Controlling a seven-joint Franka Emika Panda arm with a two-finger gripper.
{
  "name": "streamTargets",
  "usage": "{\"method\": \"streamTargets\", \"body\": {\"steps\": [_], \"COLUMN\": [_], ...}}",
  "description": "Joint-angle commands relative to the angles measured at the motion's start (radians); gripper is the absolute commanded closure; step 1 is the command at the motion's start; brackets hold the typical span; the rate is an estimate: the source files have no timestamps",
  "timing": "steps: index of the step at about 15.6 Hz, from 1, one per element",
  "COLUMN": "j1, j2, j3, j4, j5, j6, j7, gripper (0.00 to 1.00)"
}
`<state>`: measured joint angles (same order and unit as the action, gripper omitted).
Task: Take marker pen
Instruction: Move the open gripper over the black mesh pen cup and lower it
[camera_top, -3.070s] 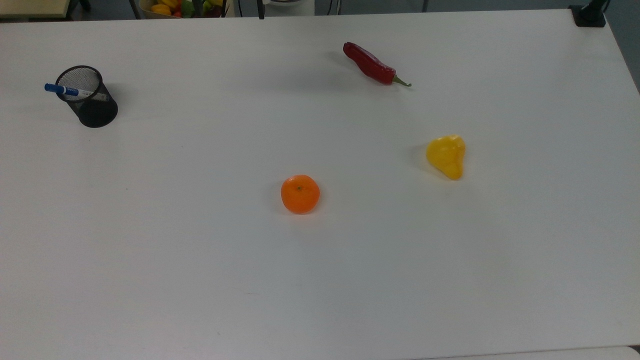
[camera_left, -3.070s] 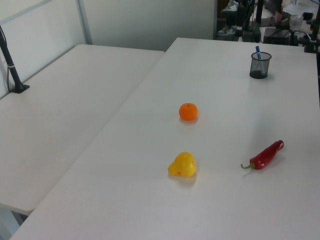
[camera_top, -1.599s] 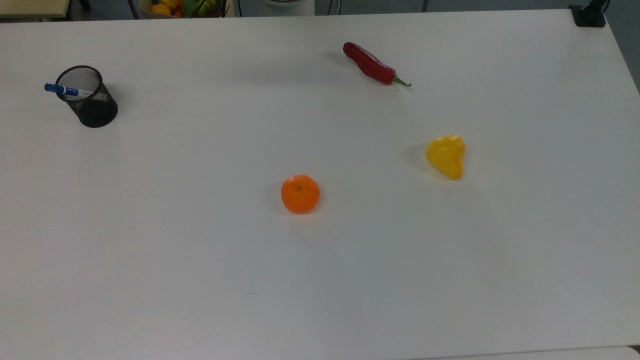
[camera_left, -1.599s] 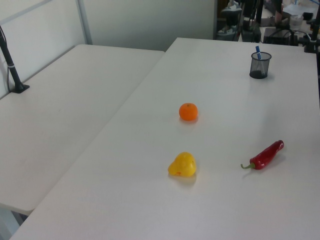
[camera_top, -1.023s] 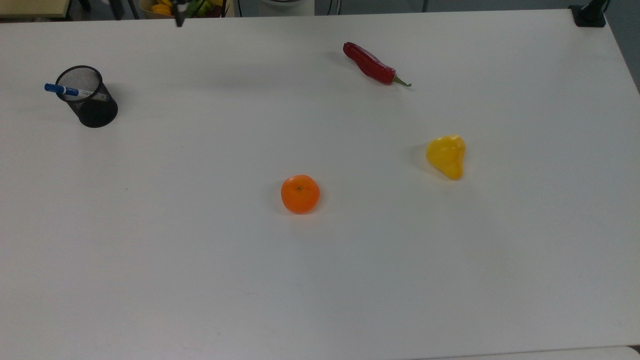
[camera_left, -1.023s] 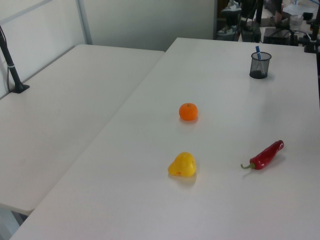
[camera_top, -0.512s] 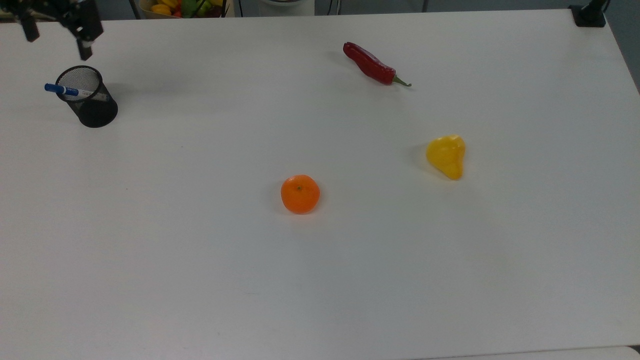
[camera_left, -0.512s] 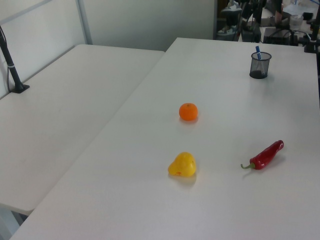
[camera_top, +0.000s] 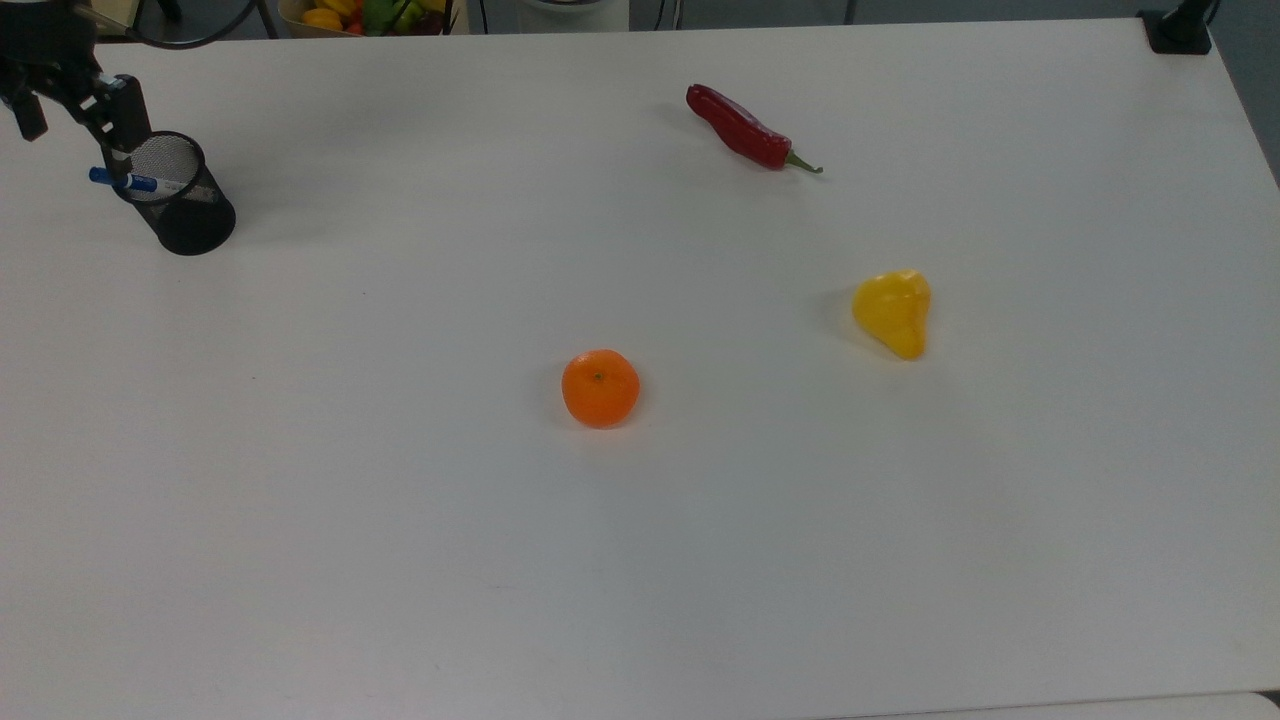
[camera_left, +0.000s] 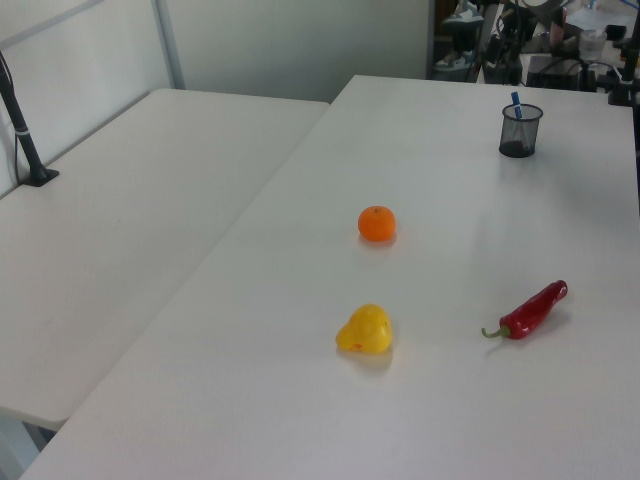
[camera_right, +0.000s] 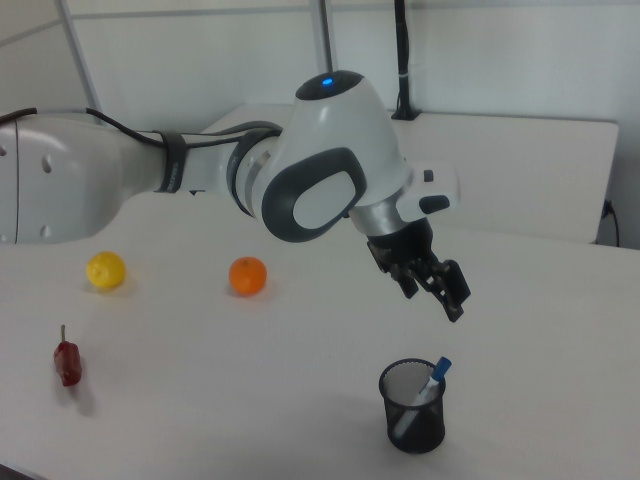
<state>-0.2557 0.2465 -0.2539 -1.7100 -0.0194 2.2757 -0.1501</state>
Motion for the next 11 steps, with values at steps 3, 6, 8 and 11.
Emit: {"method": "streamTargets", "body": {"steps": [3,6,8,11], "j1": [-0.016,-0.028,-0.031,-0.034], "j2": [-0.013,-0.009,-0.007,0.005], "j3": [-0.01,-0.01,-0.01,-0.01], "j4": [-0.068,-0.089,-0.114,-0.144], "j5": [-0.013,-0.03,-0.039,-0.05], "j6": [0.053,0.067,0.103,0.149], "j7": [-0.006,-0.006,-0.006,-0.006], "gripper": [0.29,0.33,0.35,0.39]}}
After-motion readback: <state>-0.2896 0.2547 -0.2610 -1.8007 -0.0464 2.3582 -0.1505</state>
